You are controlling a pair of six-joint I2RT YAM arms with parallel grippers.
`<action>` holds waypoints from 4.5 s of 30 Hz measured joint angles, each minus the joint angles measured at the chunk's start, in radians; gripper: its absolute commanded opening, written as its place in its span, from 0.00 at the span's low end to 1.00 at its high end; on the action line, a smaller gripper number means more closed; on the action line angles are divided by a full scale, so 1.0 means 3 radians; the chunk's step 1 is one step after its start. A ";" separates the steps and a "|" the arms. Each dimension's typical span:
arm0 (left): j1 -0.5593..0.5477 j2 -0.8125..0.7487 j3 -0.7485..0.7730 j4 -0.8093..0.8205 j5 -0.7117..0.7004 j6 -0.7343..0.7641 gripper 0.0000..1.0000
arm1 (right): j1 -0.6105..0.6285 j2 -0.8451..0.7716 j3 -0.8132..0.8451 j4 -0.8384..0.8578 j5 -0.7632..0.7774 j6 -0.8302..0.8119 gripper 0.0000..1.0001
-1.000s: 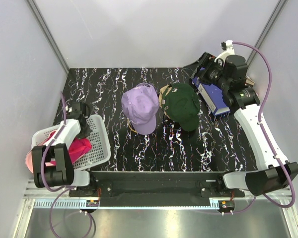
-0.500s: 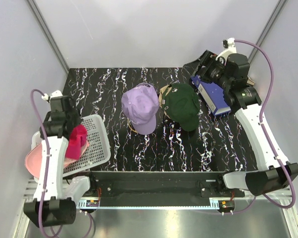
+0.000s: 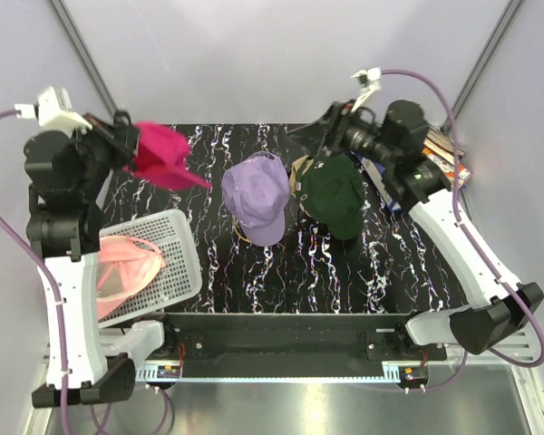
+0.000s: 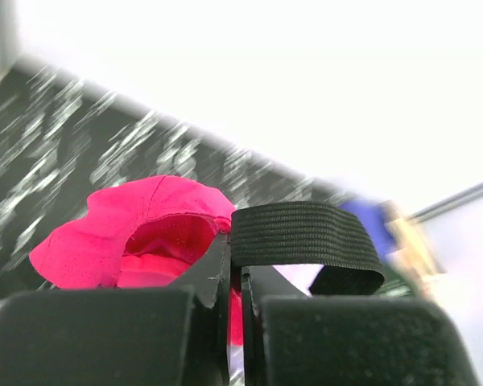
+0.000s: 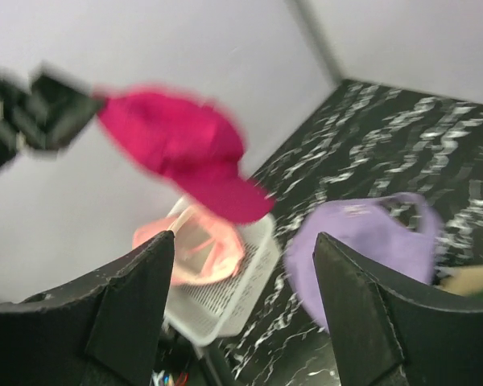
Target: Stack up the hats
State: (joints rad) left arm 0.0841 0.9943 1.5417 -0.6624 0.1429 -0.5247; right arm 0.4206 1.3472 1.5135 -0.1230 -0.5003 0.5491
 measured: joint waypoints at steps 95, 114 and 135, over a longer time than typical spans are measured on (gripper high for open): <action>-0.0722 0.1807 -0.0612 0.2090 0.1544 -0.1283 0.02 | 0.1459 0.0425 -0.0387 -0.0132 0.3038 -0.4270 0.00; -0.1059 0.0381 -0.1222 0.1668 0.0539 -0.1921 0.85 | 0.1703 0.0443 -0.0384 -0.0108 0.3277 -0.4612 0.01; -0.1558 0.0671 -0.1221 0.1715 0.0458 -0.2340 0.29 | 0.1807 0.0492 -0.0384 -0.0109 0.3413 -0.4611 0.09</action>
State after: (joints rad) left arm -0.3832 1.1957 1.1755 -0.1478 0.2802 -1.2266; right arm 0.9627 1.4948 1.3983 -0.1558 0.5236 -0.8341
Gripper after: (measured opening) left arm 0.523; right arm 0.078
